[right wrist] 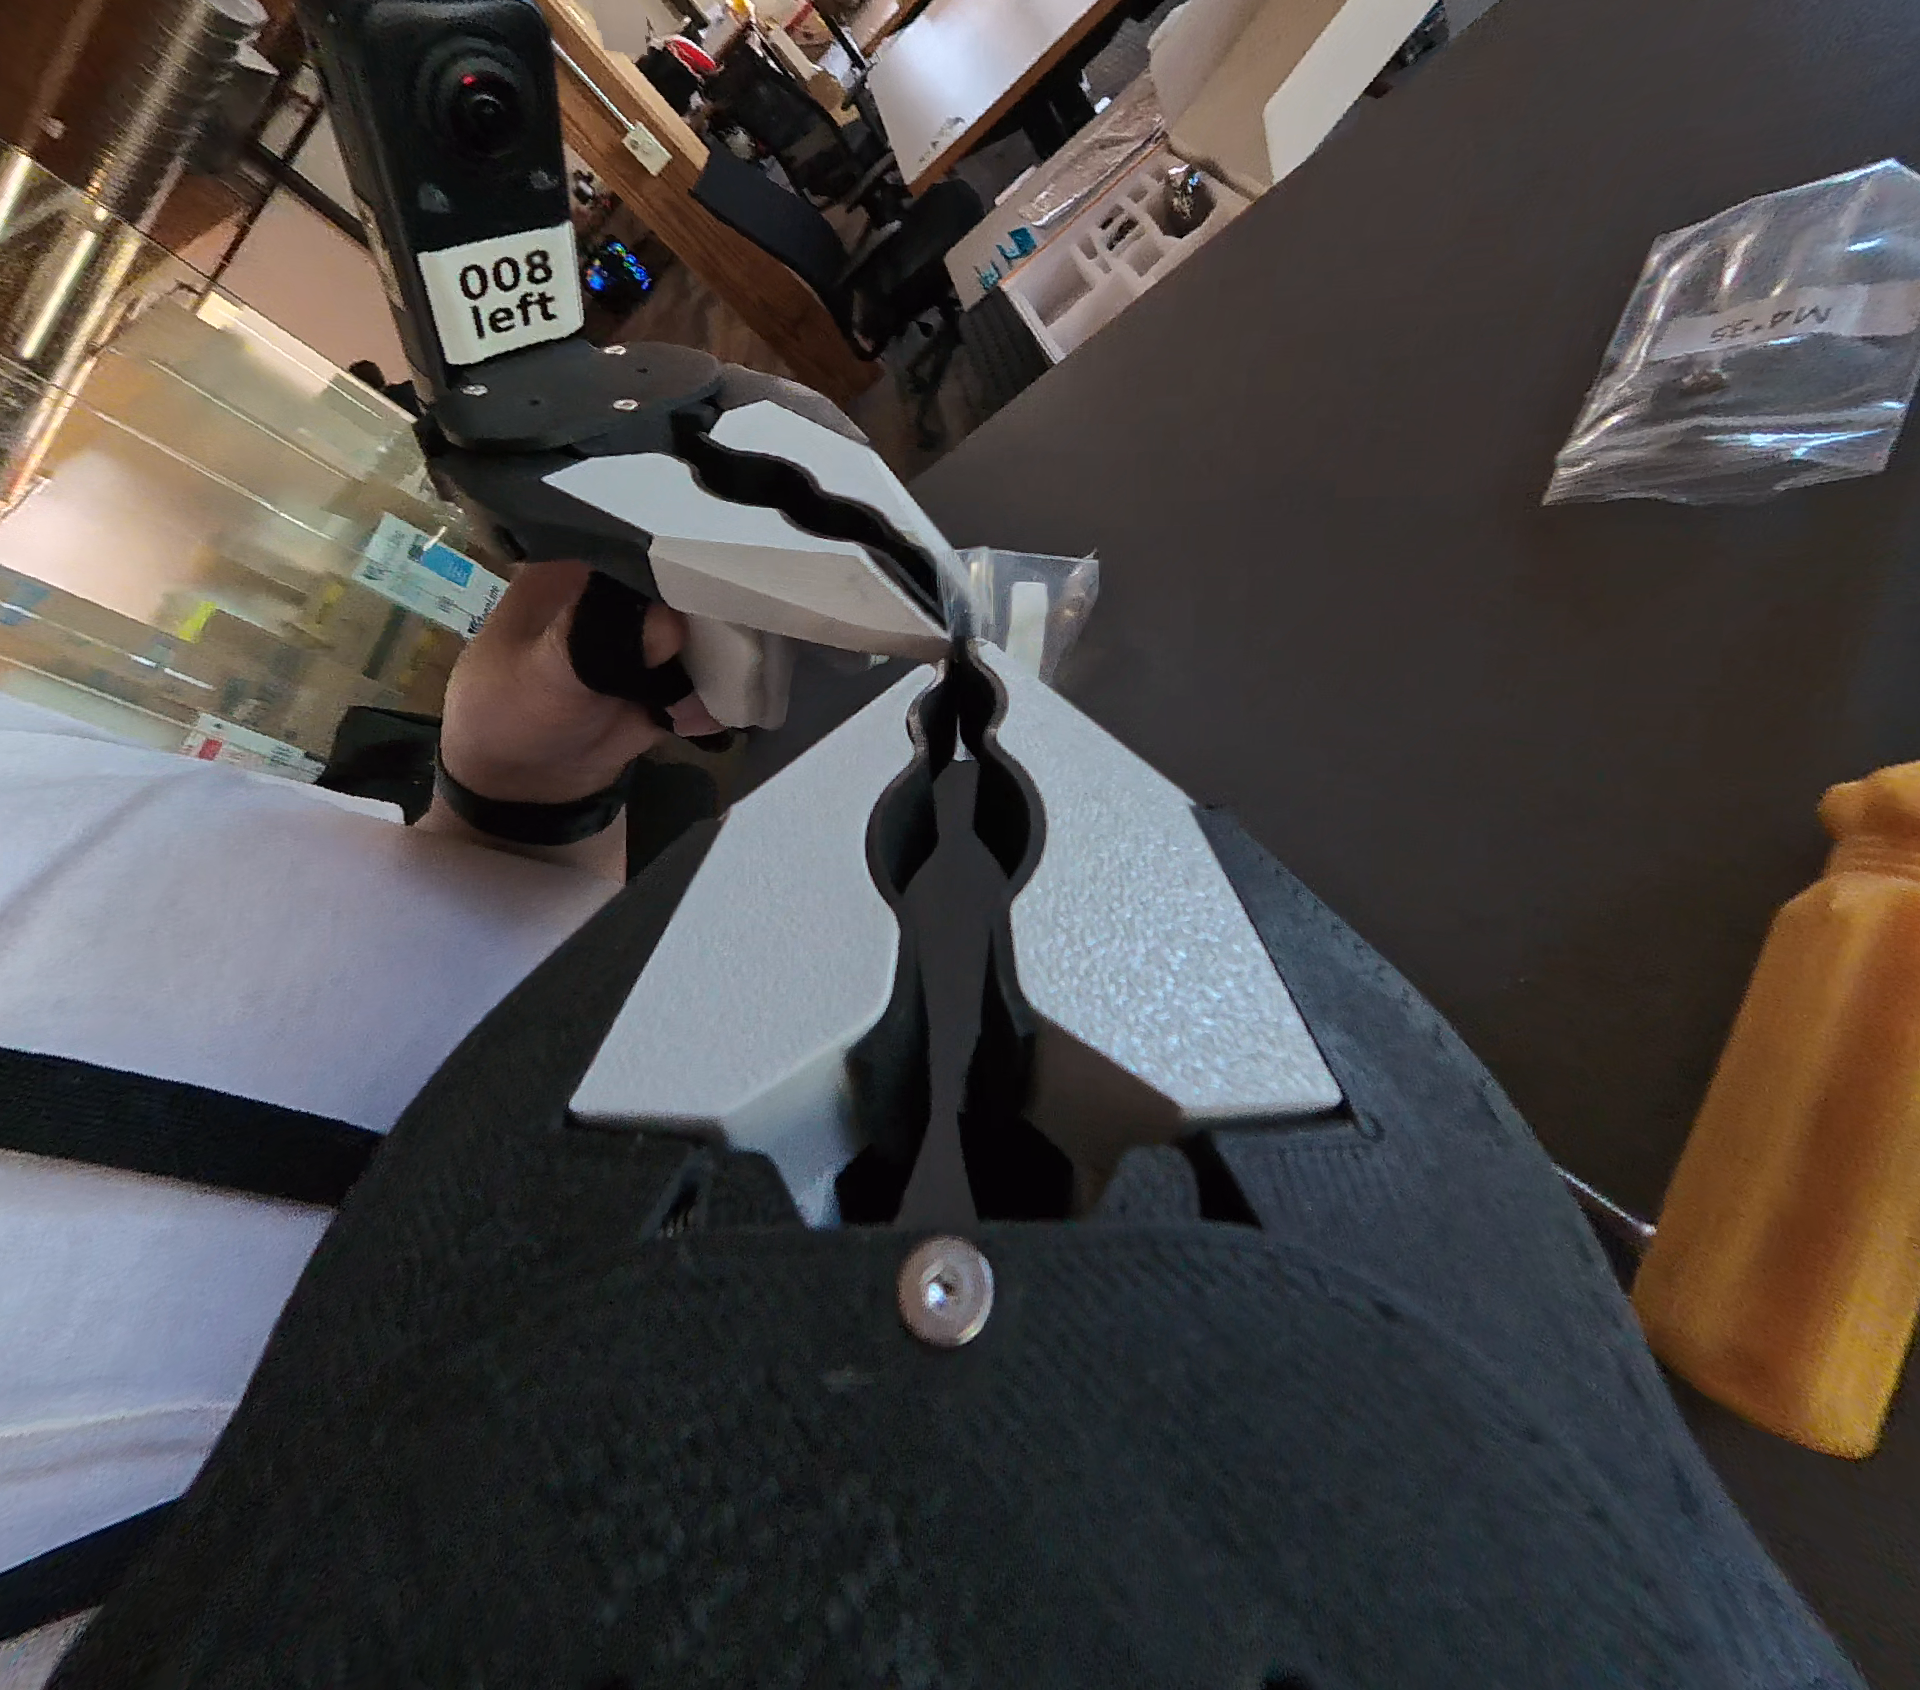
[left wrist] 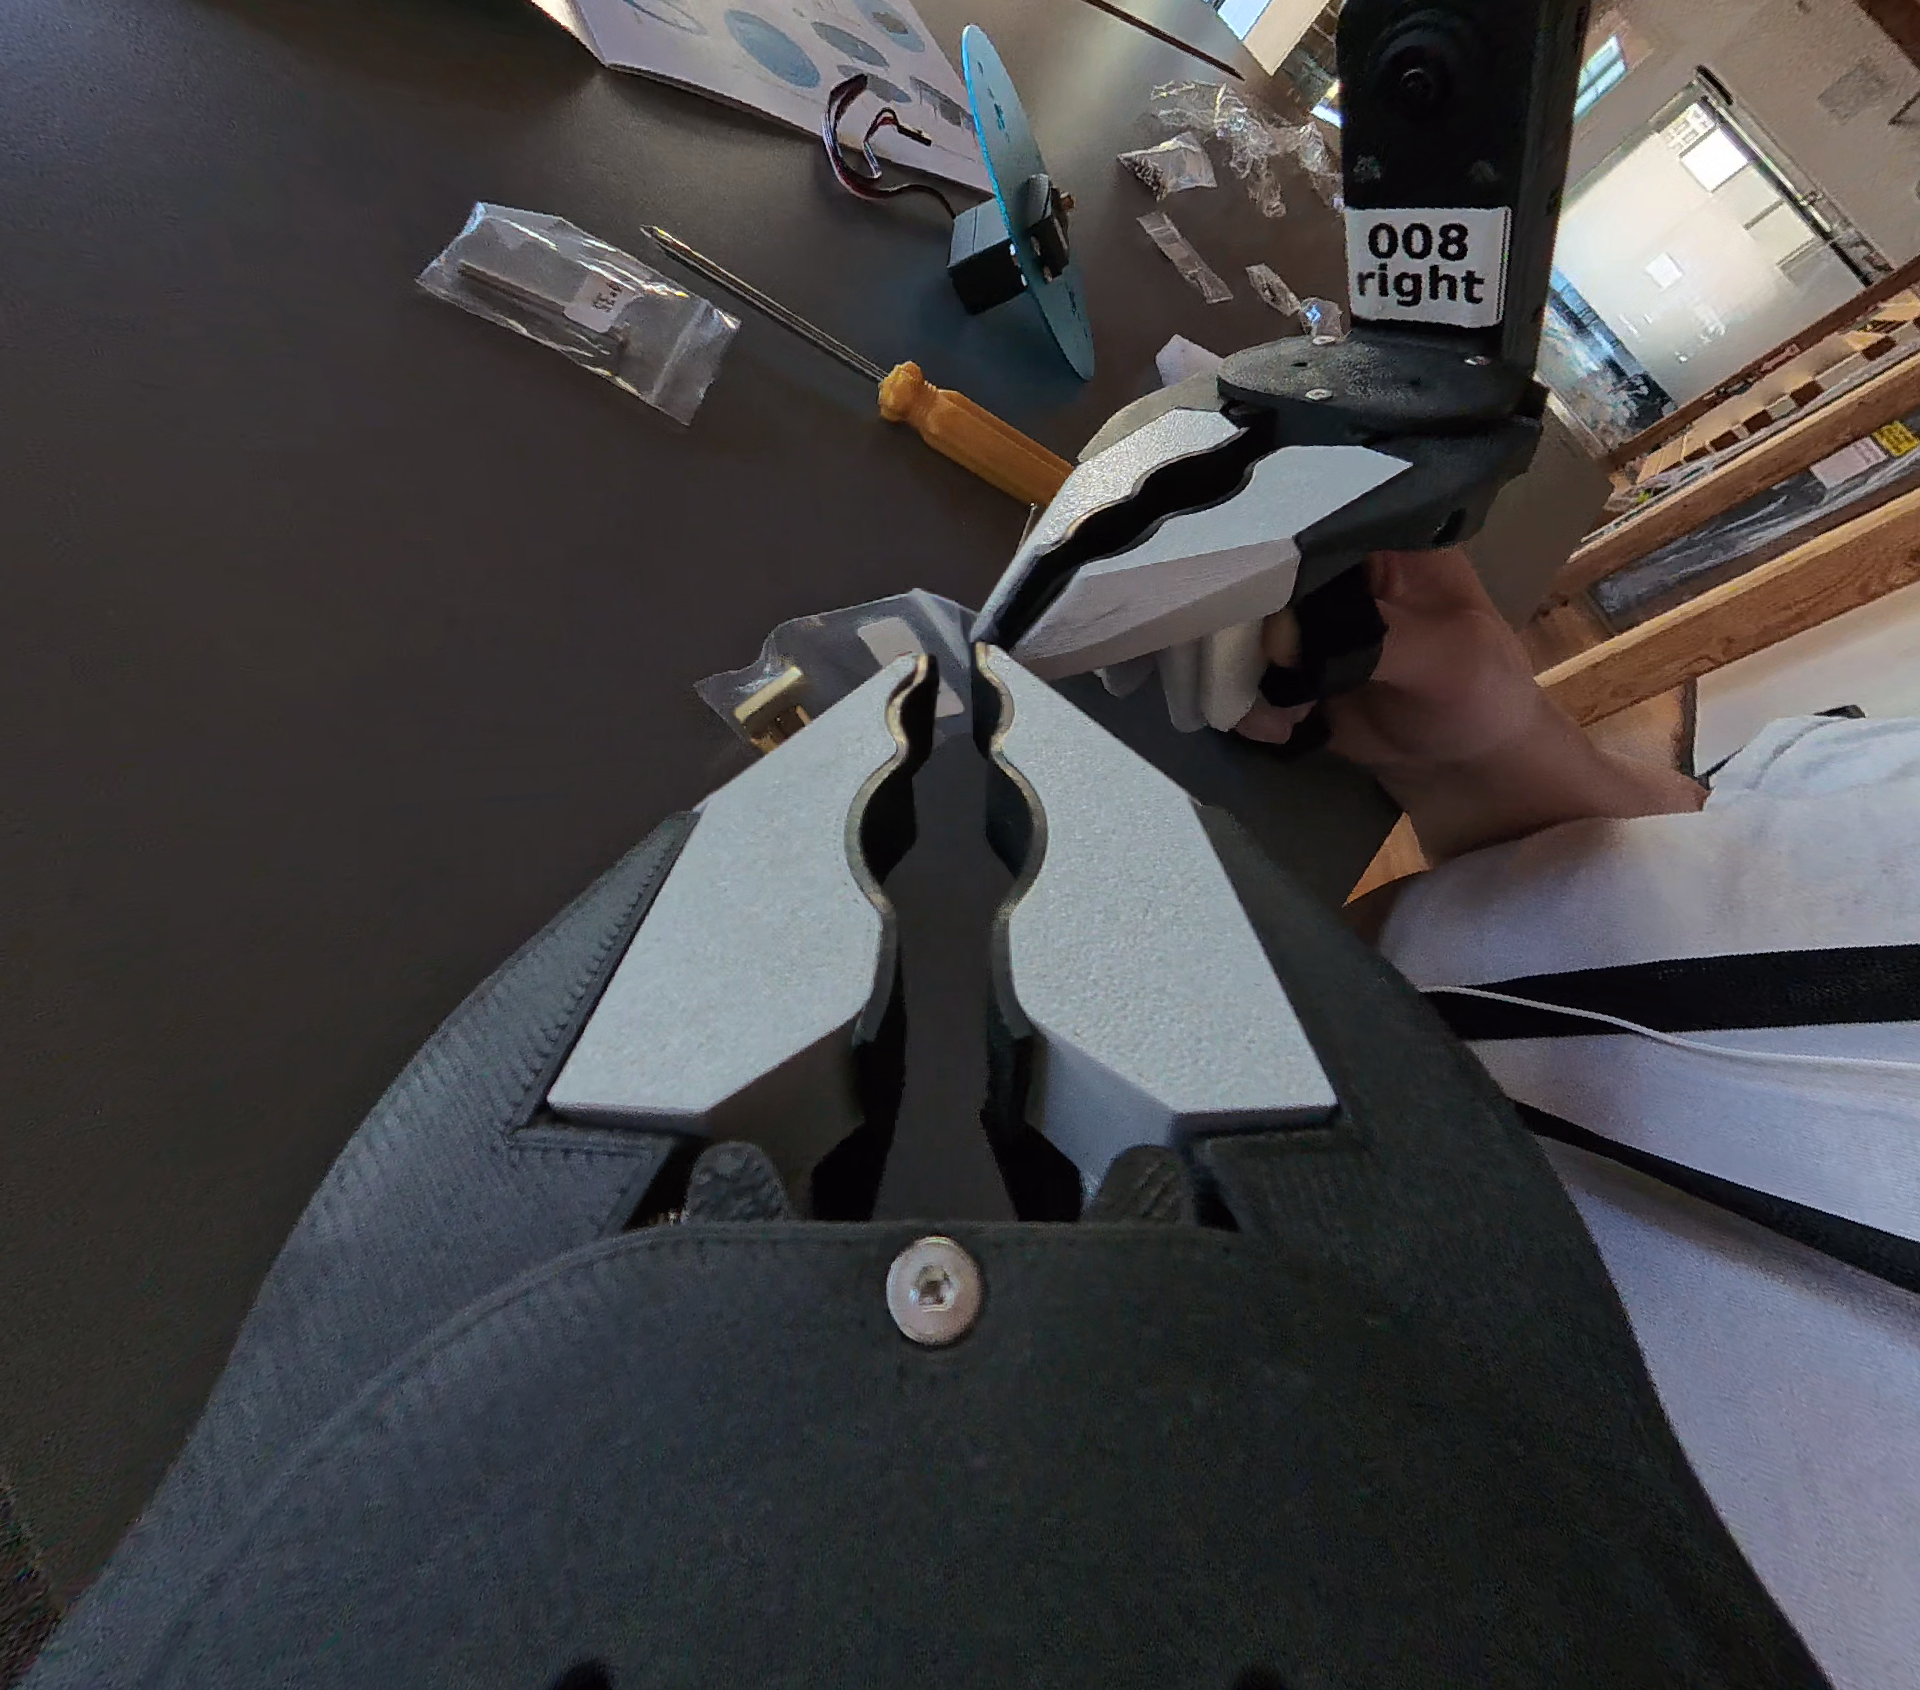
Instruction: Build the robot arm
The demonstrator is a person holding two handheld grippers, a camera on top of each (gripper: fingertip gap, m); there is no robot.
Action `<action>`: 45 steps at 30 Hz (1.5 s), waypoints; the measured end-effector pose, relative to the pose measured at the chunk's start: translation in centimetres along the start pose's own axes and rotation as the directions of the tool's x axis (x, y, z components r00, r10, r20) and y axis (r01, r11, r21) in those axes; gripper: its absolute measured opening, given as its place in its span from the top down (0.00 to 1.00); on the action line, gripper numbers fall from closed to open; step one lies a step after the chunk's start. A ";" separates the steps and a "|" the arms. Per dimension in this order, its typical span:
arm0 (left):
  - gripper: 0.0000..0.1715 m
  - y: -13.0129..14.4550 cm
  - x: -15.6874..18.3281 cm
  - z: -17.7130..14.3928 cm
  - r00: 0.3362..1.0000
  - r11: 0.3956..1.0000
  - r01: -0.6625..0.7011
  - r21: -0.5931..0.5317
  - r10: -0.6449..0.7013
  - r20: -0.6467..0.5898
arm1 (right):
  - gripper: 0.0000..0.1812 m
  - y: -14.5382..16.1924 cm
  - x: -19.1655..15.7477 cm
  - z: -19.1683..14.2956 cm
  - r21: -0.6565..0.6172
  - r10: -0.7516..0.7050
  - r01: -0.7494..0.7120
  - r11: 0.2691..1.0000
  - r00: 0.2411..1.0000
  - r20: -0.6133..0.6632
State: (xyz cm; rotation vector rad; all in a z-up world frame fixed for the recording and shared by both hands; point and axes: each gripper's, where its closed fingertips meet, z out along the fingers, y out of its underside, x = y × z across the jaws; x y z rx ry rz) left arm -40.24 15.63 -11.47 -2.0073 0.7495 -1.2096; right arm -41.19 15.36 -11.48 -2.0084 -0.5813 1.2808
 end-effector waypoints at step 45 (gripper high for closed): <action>1.00 2.9 1.2 0.8 0.979 0.959 -0.200 -0.199 0.204 -0.001 | 1.00 2.0 0.4 -0.6 -0.190 -0.213 0.199 0.961 0.976 -0.053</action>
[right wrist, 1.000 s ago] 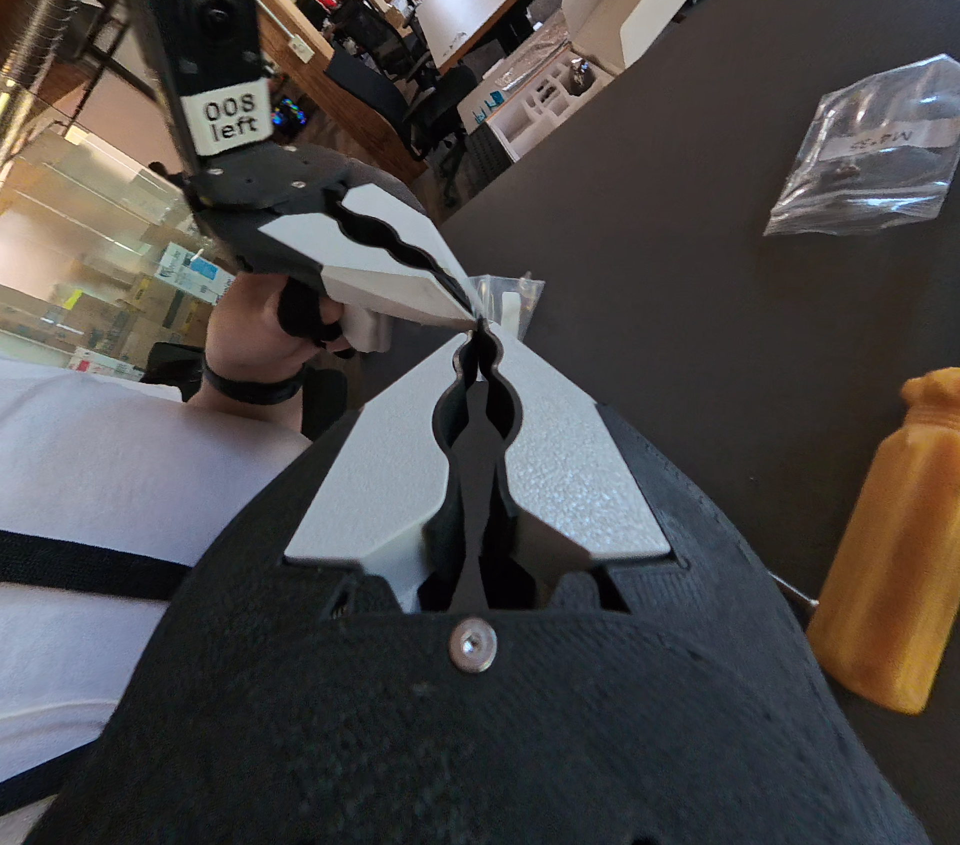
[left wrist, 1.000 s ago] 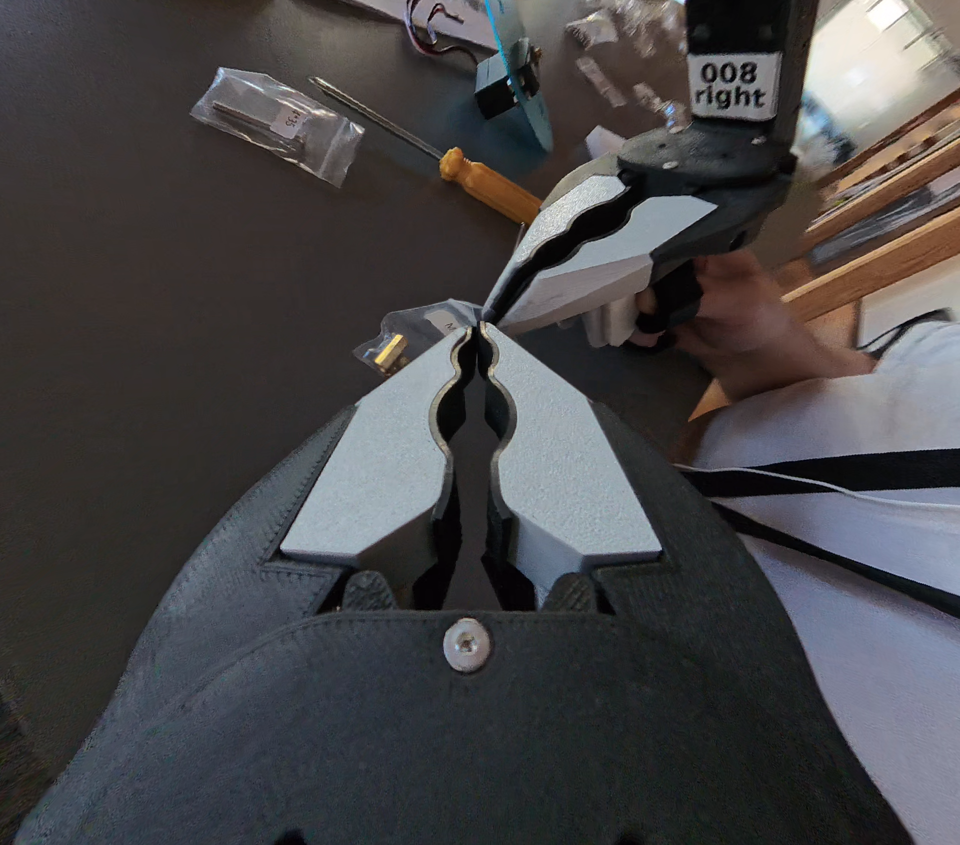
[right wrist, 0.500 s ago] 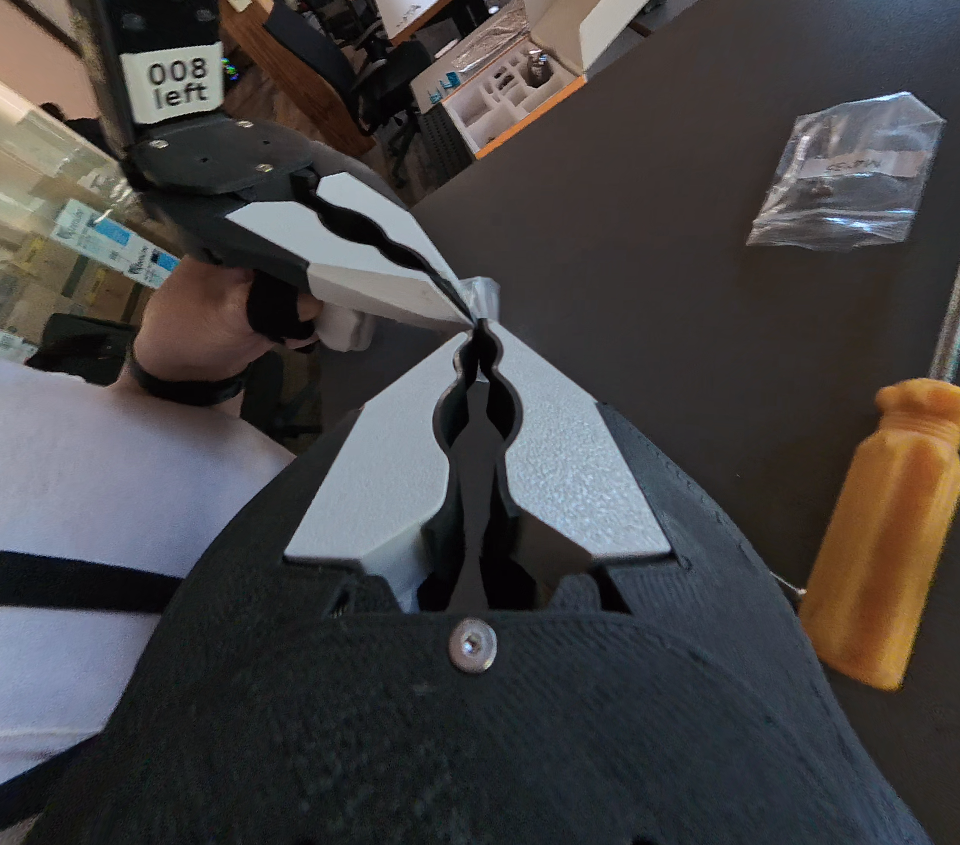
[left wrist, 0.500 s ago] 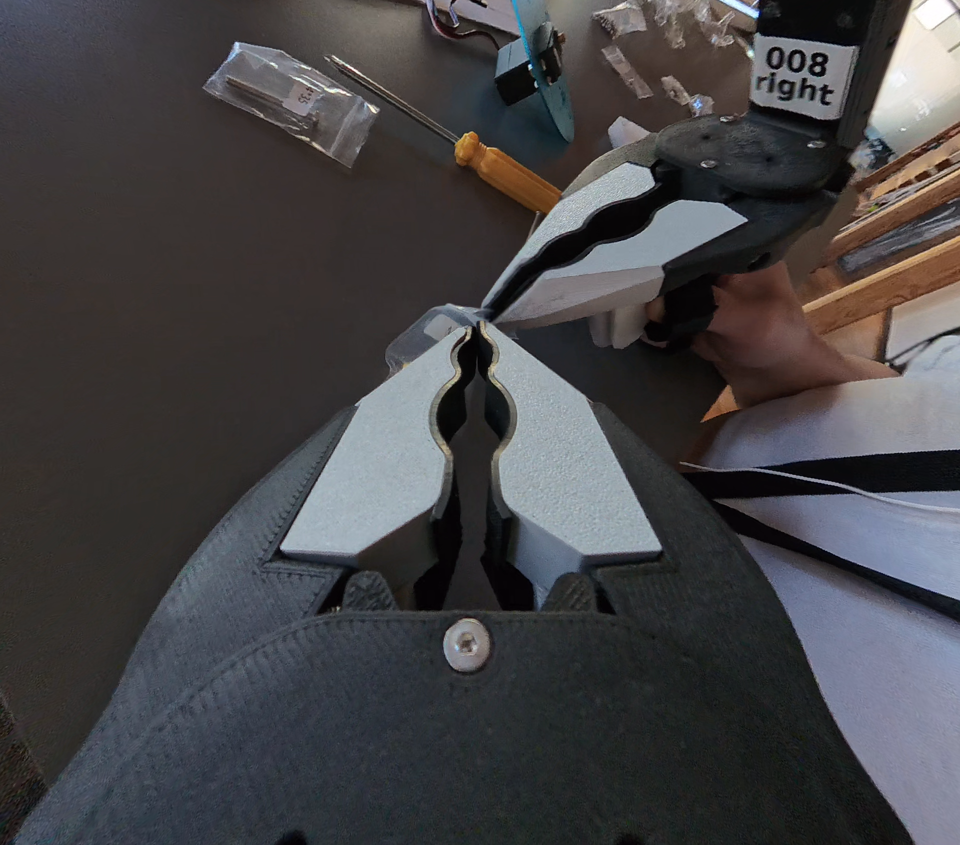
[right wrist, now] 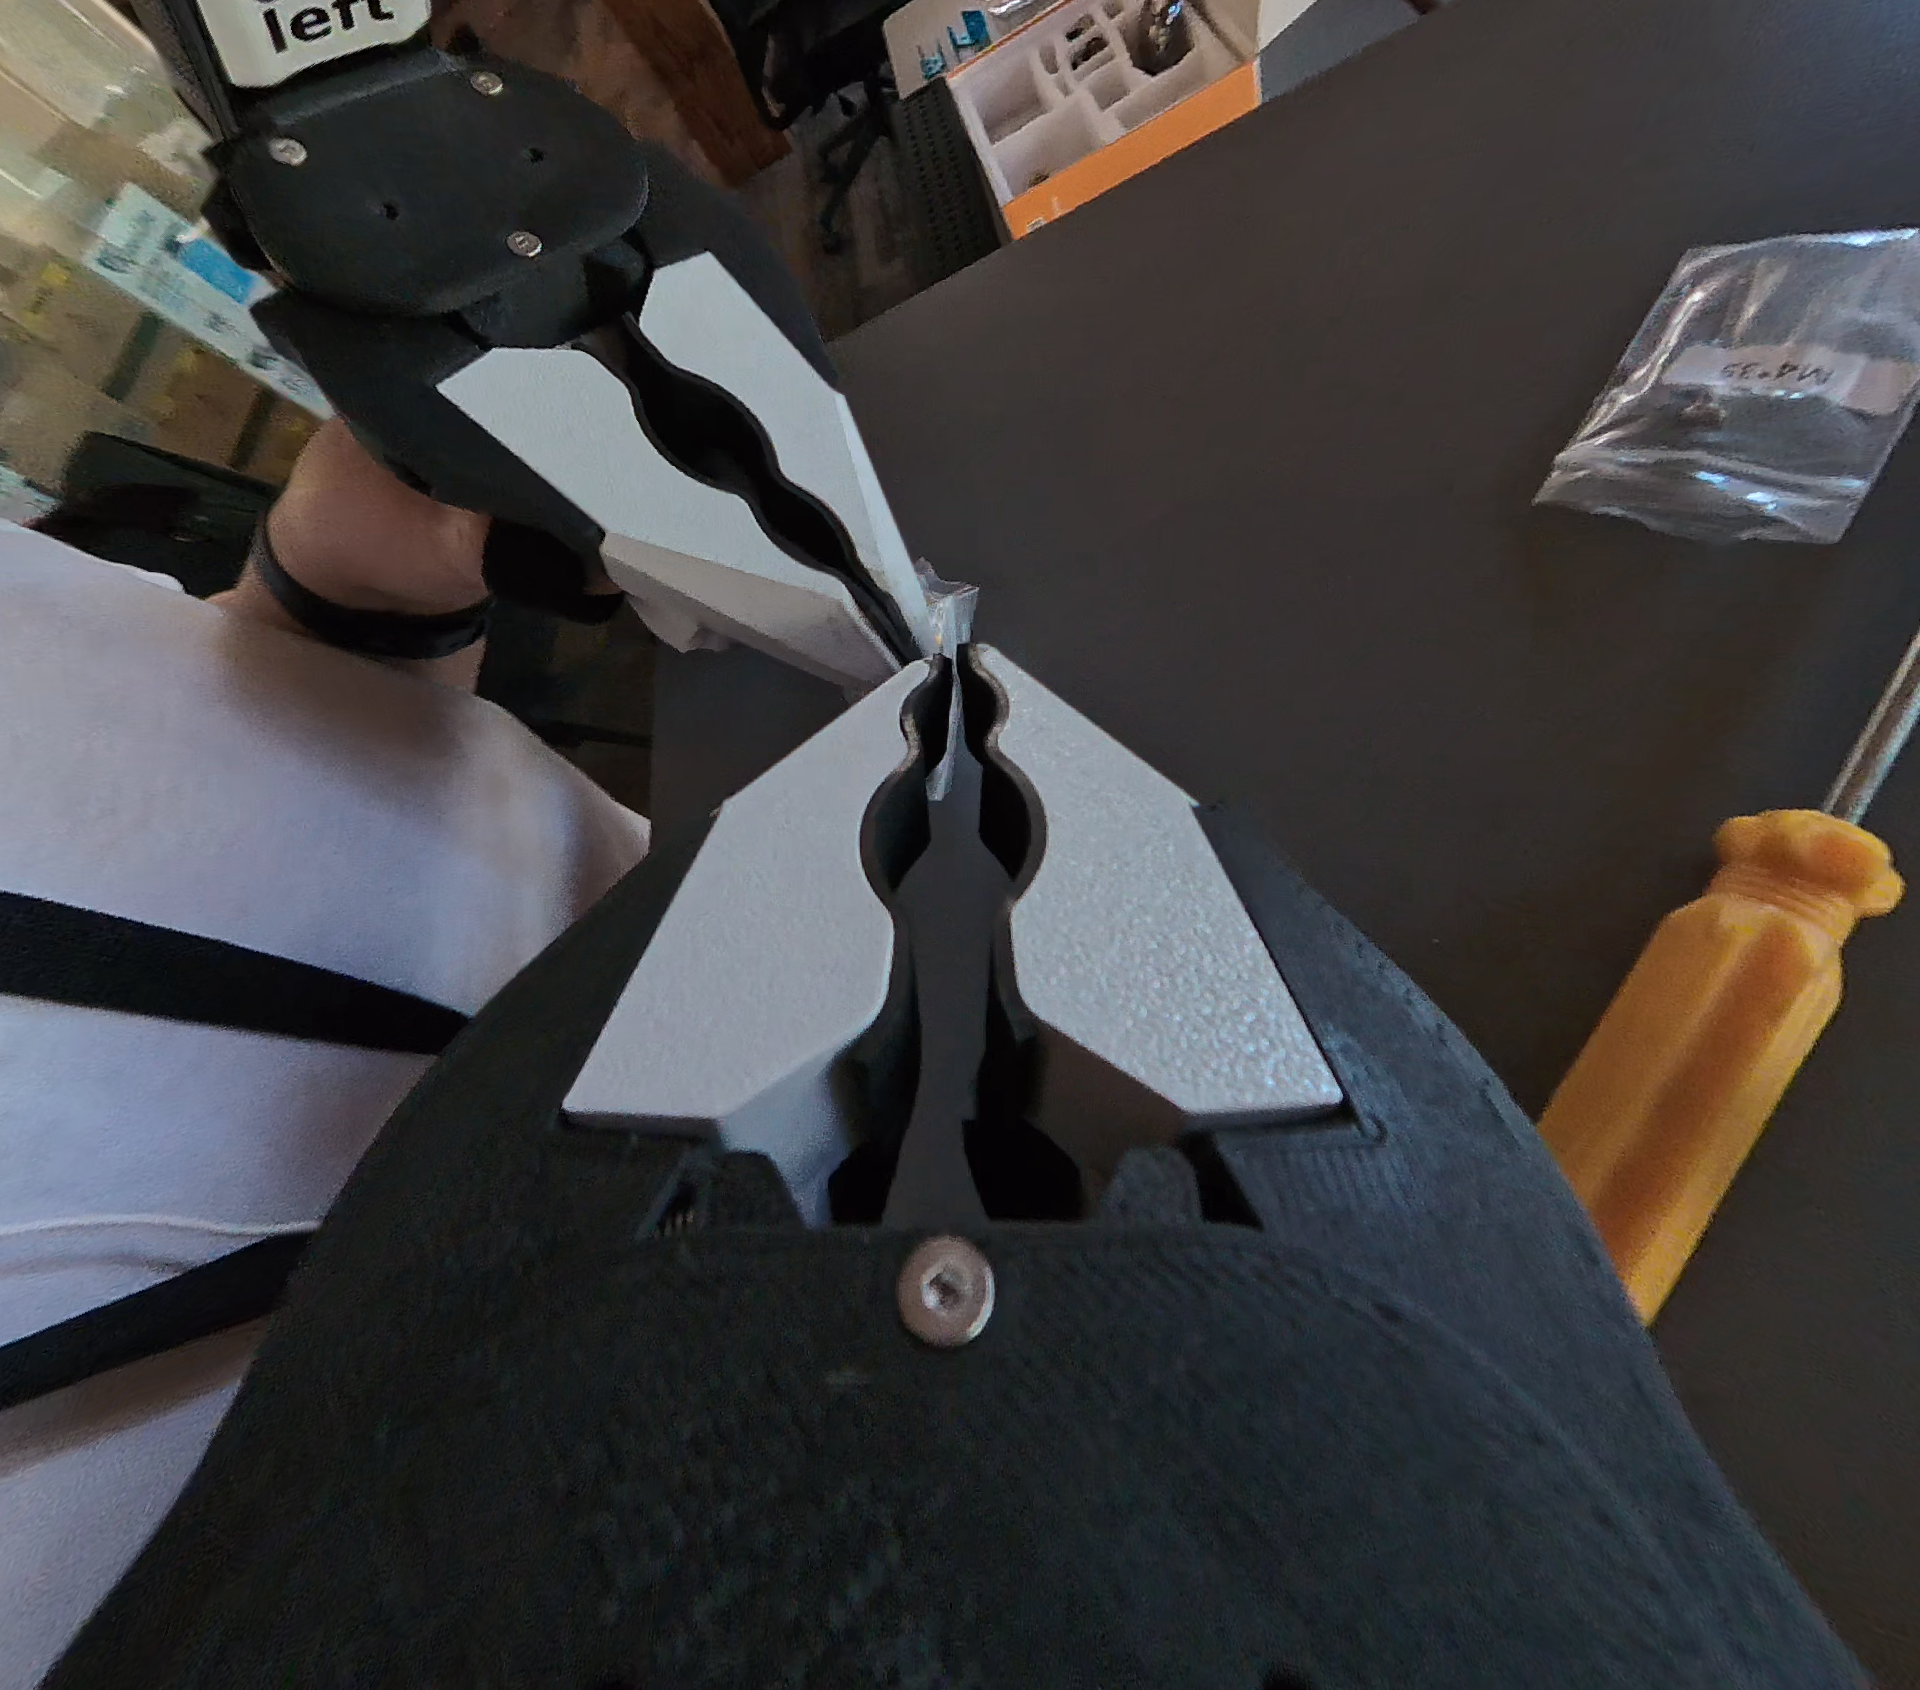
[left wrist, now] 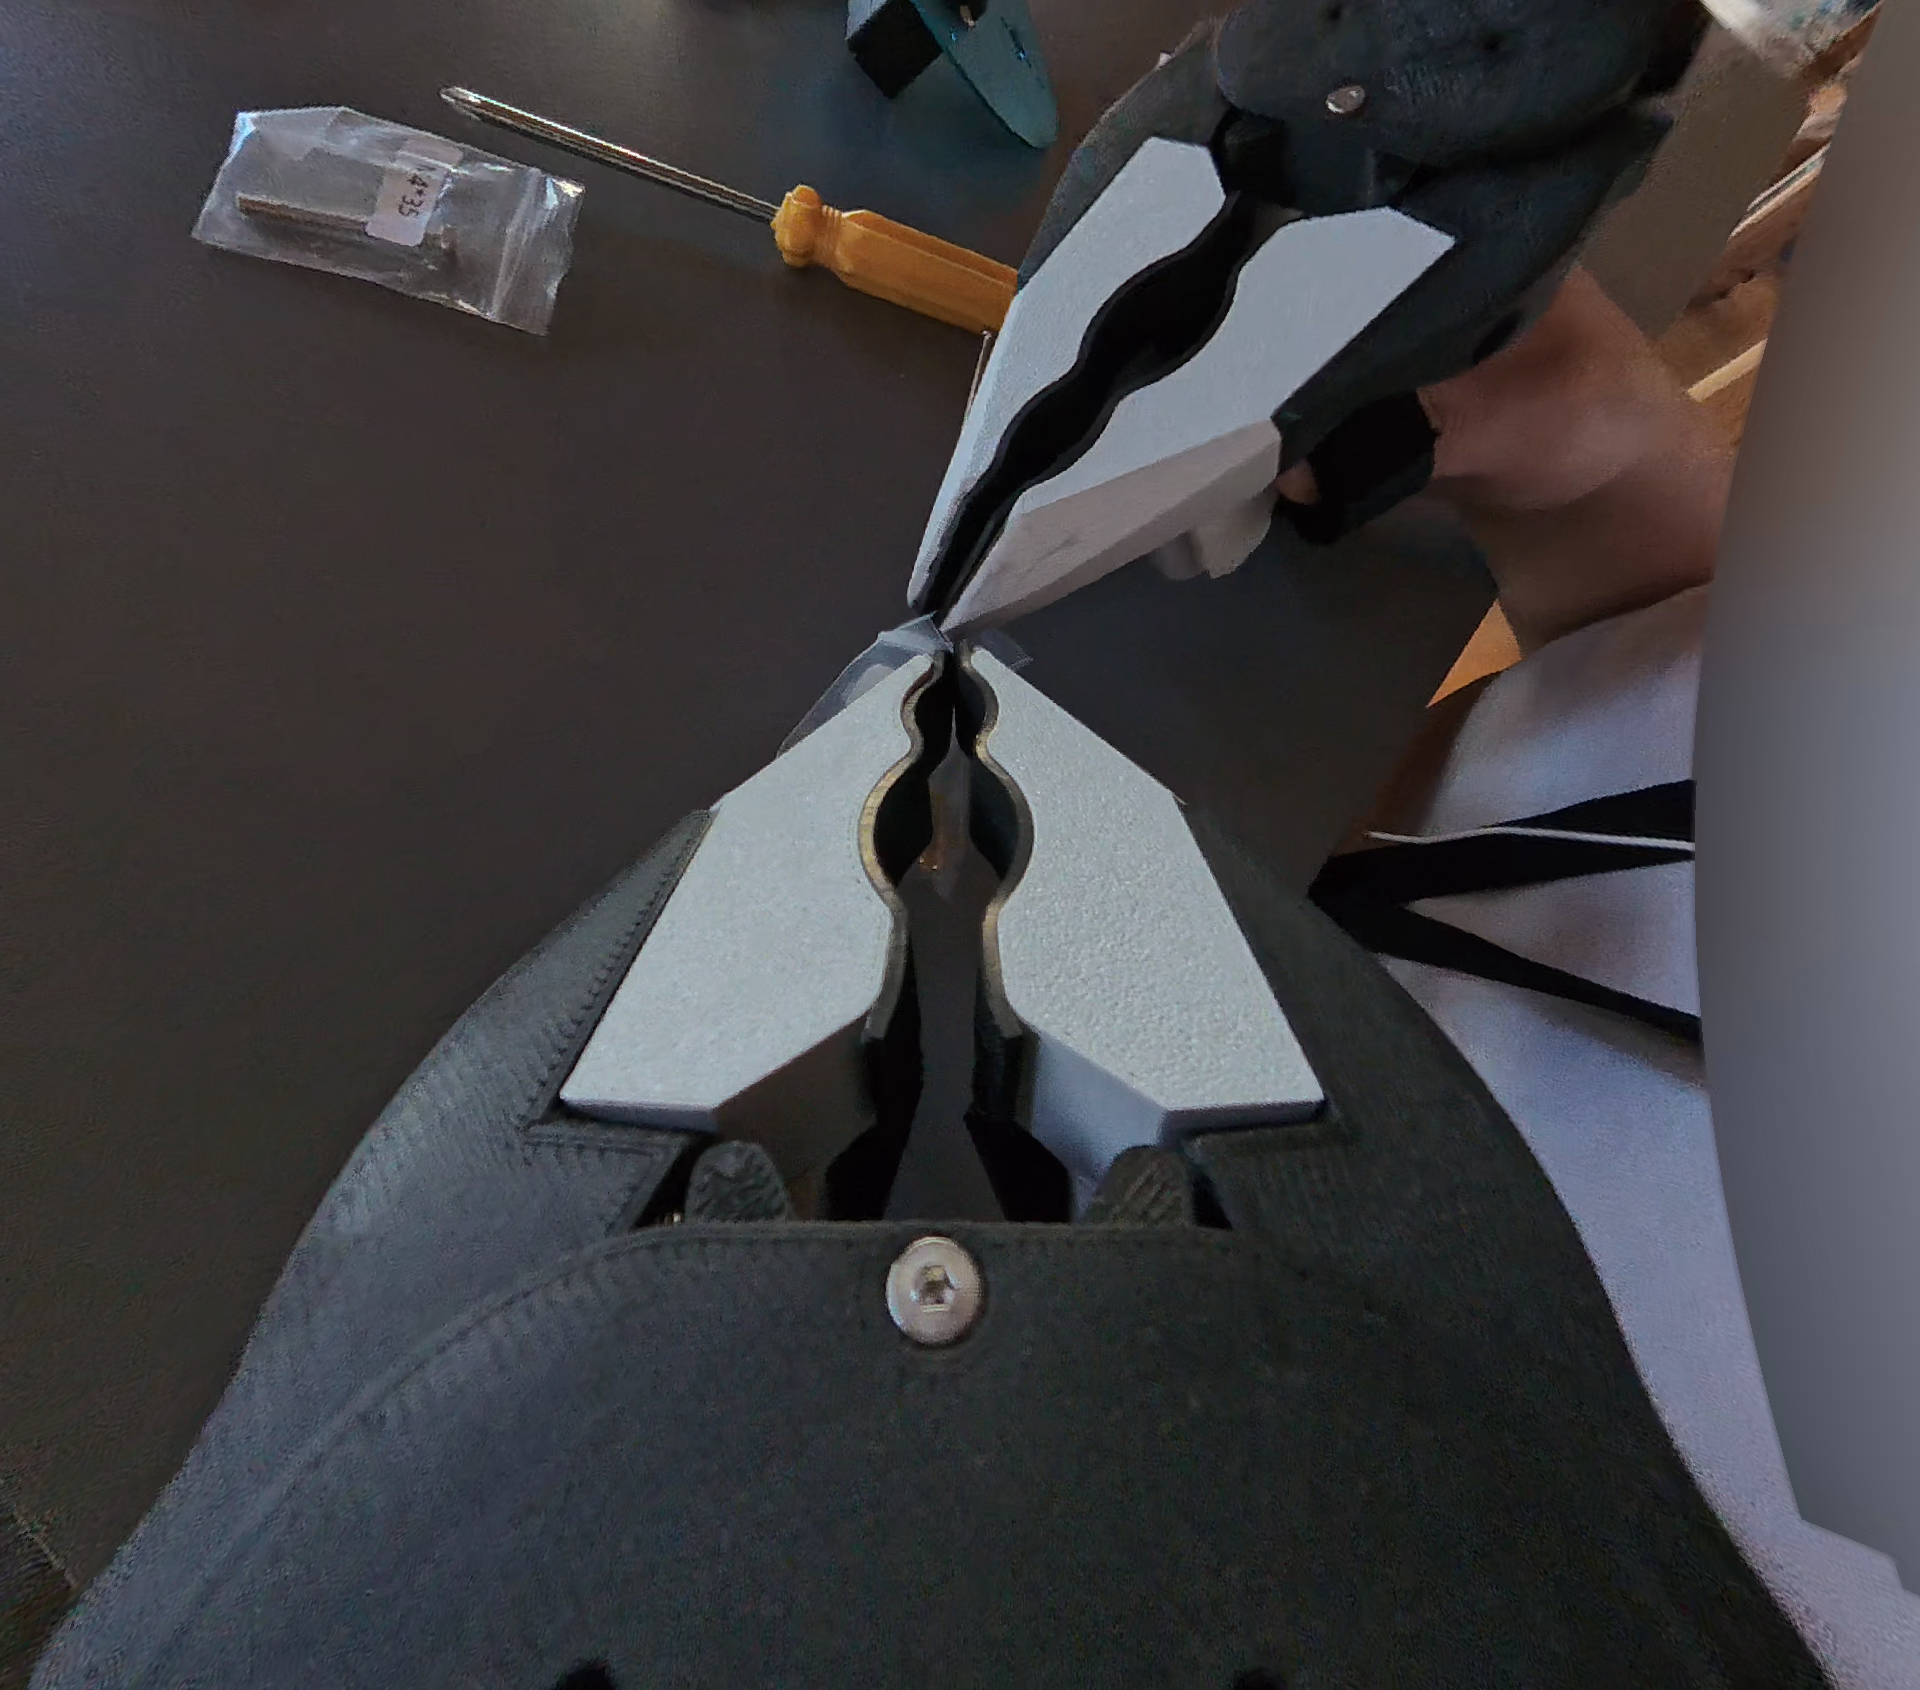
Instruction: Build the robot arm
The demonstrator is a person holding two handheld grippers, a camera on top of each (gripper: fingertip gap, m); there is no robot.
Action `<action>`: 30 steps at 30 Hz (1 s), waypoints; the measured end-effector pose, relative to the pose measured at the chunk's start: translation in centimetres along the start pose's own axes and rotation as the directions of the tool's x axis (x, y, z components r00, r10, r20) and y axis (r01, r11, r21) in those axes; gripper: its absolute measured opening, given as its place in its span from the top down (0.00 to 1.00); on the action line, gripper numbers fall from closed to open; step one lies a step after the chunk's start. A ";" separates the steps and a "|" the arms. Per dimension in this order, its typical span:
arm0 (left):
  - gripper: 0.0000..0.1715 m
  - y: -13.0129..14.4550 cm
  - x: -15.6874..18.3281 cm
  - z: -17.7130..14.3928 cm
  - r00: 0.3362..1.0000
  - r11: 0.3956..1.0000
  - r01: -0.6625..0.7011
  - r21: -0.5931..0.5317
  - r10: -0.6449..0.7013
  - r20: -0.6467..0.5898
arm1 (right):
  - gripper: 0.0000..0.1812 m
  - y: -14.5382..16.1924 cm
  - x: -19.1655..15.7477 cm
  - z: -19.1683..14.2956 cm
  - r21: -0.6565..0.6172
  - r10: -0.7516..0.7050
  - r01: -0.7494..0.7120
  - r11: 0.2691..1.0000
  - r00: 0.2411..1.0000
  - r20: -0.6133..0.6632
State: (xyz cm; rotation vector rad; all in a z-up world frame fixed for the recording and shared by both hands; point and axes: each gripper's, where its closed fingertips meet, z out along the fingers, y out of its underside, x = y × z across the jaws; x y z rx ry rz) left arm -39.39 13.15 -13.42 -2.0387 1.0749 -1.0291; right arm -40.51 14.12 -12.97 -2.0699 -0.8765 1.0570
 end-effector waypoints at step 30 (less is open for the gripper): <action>0.98 -1.1 0.2 1.0 0.991 0.993 0.118 0.029 -0.116 -0.063 | 1.00 -0.7 0.6 -1.0 0.122 0.235 -0.243 0.962 0.969 0.072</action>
